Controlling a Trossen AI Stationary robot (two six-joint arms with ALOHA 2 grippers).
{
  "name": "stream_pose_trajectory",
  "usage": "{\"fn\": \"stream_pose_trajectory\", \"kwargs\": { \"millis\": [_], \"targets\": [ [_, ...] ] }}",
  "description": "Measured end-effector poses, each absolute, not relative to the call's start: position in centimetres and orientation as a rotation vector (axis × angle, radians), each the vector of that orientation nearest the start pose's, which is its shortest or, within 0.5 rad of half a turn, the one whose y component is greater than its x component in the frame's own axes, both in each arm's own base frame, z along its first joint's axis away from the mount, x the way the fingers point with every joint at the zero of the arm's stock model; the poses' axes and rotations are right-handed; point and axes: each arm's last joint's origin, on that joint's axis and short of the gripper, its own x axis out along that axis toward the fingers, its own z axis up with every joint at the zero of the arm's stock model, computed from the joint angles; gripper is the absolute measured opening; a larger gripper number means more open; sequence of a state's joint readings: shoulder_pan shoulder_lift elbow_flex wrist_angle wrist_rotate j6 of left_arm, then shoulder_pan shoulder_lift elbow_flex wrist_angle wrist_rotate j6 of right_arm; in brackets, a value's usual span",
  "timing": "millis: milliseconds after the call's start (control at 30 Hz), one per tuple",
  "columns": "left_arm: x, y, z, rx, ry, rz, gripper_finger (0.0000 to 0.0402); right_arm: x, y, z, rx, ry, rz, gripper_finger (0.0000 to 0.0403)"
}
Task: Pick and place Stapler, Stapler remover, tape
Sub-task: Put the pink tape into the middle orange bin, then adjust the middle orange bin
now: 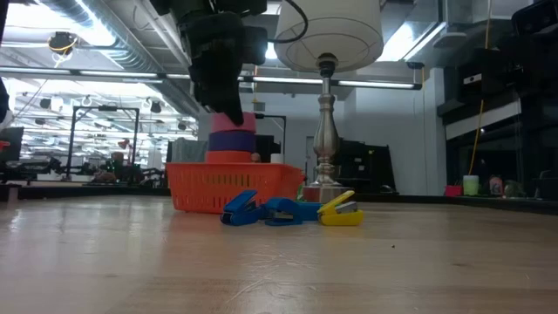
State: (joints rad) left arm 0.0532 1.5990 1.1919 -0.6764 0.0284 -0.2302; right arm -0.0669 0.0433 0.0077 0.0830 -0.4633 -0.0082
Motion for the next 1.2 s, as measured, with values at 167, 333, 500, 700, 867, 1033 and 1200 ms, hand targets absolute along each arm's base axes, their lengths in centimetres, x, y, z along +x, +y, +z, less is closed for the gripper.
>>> {"fn": "stream_pose_trajectory", "kwargs": {
  "millis": [167, 333, 500, 700, 867, 1033, 1200],
  "targets": [
    [32.1, 1.7, 24.0, -0.250, 1.076, 0.147, 0.0124, 9.7, 0.6, 17.0, -0.020, -0.047, 0.396, 0.0129],
    [32.2, 1.7, 24.3, -0.210, 1.081, 0.123, 0.0149, 9.7, 0.6, 17.1, -0.021, -0.047, 0.396, 0.0129],
    [32.4, 1.8, 26.6, -0.173, 1.073, 0.131, 0.0154, 9.7, 0.6, 17.1, -0.021, -0.047, 0.396, 0.0129],
    [33.3, 1.6, 28.8, -0.132, 0.974, 0.143, 0.0151, 9.7, 0.6, 17.1, -0.021, -0.047, 0.396, 0.0129],
    [34.8, 0.5, 28.9, -0.031, 0.866, 0.063, 0.0150, 9.7, 0.6, 17.1, -0.021, -0.047, 0.396, 0.0129],
    [37.6, -1.0, 26.9, 0.034, 0.790, 0.002, 0.0148, 9.7, 0.6, 17.1, -0.021, -0.047, 0.396, 0.0129],
    [39.5, -2.1, 23.5, 0.080, 0.833, -0.027, 0.0143, 9.7, 0.6, 17.1, -0.021, -0.049, 0.396, 0.0129]
  ]
}}
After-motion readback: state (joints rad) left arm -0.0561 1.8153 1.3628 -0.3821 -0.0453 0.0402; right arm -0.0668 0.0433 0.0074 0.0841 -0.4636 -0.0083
